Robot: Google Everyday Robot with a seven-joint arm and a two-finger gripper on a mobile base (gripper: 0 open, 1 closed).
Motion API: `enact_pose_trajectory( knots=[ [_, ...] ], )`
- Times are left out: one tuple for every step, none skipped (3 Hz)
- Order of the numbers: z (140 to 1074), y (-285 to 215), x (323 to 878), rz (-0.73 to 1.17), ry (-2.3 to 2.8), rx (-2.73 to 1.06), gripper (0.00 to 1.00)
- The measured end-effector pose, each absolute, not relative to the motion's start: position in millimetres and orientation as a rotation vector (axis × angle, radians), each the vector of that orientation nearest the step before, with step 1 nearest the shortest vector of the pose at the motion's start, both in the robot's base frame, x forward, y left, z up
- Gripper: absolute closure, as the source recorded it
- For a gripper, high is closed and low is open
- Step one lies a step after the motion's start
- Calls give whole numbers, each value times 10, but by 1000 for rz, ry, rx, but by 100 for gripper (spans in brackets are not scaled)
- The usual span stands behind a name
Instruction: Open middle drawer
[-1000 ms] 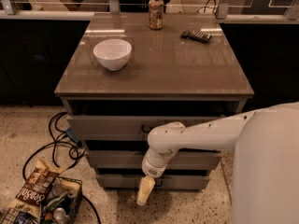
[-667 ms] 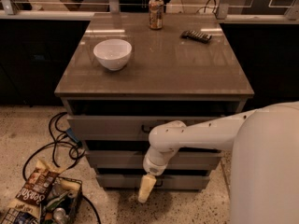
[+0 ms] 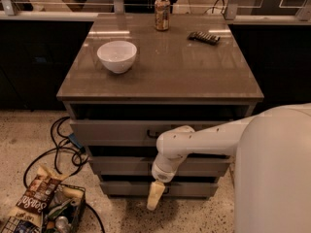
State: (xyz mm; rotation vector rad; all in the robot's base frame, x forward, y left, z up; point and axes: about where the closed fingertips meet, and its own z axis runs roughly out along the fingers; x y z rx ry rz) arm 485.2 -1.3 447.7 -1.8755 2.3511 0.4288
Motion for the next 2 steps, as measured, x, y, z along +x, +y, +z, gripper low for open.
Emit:
enact_pose_trajectory(
  knots=[
    [4429,-13,4824,436,2354,-1891,0],
    [4373,20,4804,453,2350,-1928,0]
  ],
)
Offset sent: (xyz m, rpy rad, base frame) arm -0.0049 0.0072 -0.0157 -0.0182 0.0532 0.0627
